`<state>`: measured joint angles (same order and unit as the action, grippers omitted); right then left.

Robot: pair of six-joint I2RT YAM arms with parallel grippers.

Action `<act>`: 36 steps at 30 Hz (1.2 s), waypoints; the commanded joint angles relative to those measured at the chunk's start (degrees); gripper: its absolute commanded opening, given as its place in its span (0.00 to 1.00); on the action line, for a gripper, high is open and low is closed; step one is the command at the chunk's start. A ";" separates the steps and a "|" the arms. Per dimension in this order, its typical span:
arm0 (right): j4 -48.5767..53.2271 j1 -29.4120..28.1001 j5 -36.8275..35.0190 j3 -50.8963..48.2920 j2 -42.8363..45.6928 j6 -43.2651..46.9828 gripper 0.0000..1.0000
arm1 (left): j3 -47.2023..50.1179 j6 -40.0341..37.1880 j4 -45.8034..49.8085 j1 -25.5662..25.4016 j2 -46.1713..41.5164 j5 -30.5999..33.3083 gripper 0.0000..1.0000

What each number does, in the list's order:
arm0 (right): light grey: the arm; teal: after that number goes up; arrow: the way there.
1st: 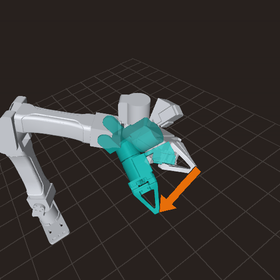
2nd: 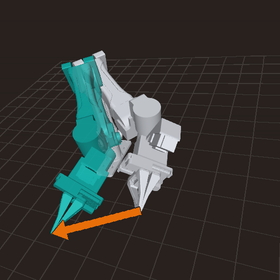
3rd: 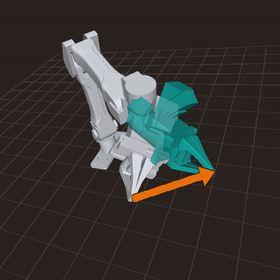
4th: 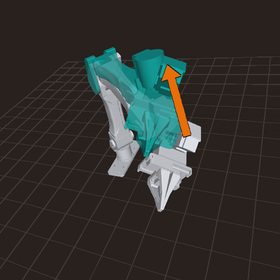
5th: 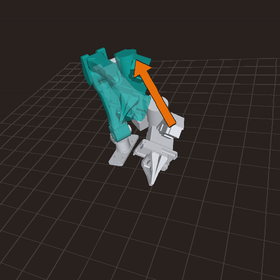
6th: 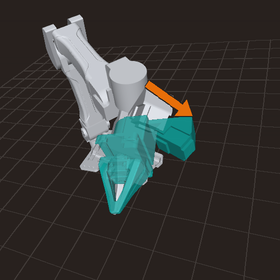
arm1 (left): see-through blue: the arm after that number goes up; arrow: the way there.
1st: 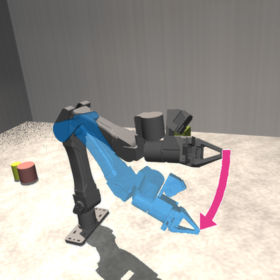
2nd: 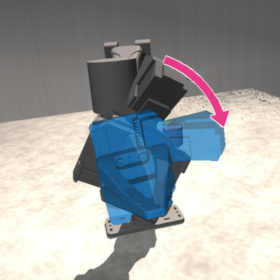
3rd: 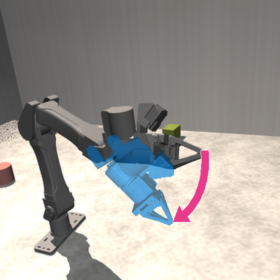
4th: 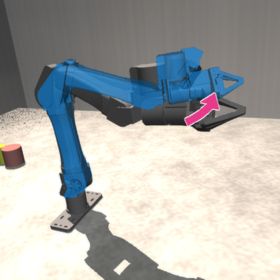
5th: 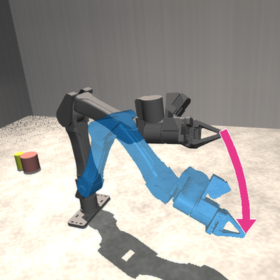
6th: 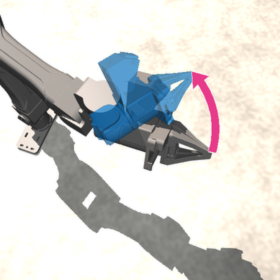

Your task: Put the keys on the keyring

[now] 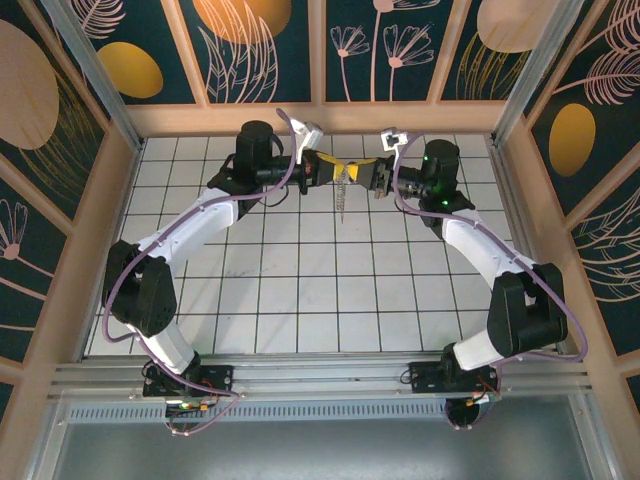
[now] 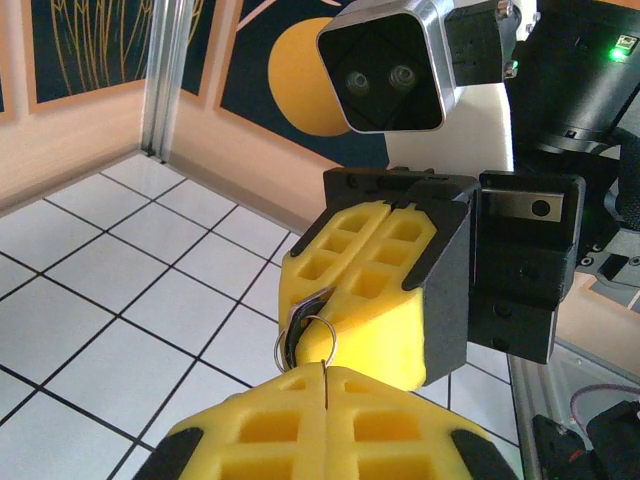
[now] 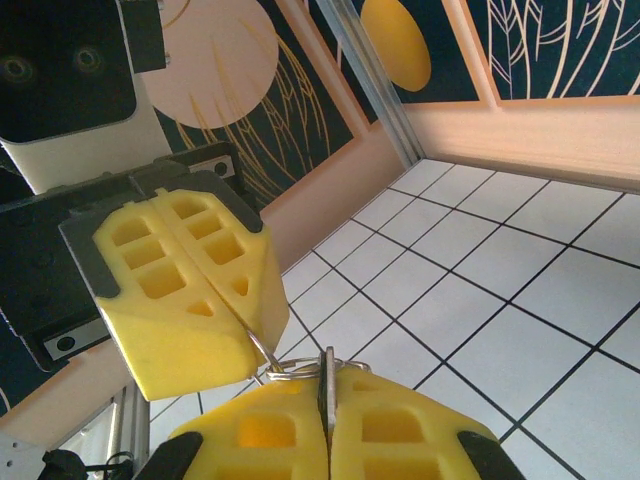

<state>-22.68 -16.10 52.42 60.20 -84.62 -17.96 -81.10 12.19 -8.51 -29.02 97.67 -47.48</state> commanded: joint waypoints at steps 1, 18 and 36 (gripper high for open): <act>-1.84 1.10 -0.76 0.13 0.70 -0.30 0.00 | -1.56 -0.93 -0.67 -0.49 -0.04 -2.81 0.00; 5.50 1.25 -3.81 2.90 -5.52 2.82 0.00 | 14.68 14.53 -21.07 -0.43 -9.98 17.75 0.59; 9.66 0.83 -0.91 25.93 -28.97 0.40 0.00 | 22.83 17.74 -20.19 -0.43 -16.46 30.42 0.66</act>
<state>-13.93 -15.14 49.60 81.19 -110.96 -17.04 -58.41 29.89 -27.68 -29.28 82.85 -18.61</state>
